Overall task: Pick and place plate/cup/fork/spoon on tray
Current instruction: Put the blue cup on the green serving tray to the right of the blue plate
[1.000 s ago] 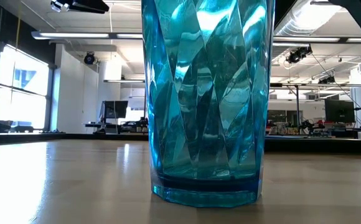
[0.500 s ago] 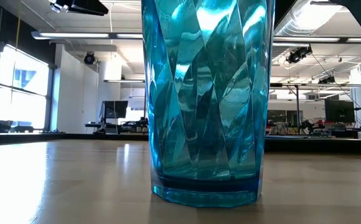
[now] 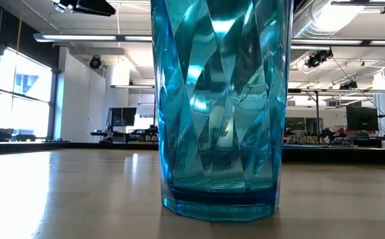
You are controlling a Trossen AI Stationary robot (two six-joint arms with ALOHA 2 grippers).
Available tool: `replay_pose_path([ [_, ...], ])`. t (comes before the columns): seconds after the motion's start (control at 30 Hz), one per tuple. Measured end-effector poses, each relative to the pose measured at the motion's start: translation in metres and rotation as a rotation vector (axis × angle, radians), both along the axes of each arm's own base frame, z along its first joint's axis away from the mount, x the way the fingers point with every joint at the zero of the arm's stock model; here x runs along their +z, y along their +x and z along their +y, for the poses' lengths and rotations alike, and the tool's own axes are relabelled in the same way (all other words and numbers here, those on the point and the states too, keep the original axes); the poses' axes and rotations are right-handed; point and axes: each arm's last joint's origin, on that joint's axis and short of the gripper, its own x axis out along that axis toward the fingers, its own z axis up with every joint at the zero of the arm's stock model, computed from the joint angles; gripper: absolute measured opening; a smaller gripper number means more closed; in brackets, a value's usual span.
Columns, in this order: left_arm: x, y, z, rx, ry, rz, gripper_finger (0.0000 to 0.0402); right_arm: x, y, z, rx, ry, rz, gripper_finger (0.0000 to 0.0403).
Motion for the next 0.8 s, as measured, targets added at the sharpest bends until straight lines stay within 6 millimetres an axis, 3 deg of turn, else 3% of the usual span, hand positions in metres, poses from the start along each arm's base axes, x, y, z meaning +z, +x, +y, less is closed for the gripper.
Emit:
replay_pose_path([
  [0.13, 0.002, -0.001, 0.0, -0.003, 0.017, 0.007, 0.0103, 0.024, -0.012, 0.015, 0.132, 0.032, -0.026, 0.0131],
  [0.33, 0.004, -0.003, 0.001, -0.002, 0.014, -0.009, 0.0103, 0.038, -0.023, 0.039, 0.252, 0.011, -0.02, 0.013],
  [0.67, 0.006, -0.003, 0.001, -0.022, 0.03, -0.006, 0.0103, 0.071, -0.018, 0.078, 0.573, 0.069, -0.046, 0.0131],
  [0.8, 0.005, -0.002, 0.0, -0.051, 0.031, 0.003, 0.0103, 0.091, -0.019, 0.091, 0.605, 0.064, -0.051, 0.014],
])
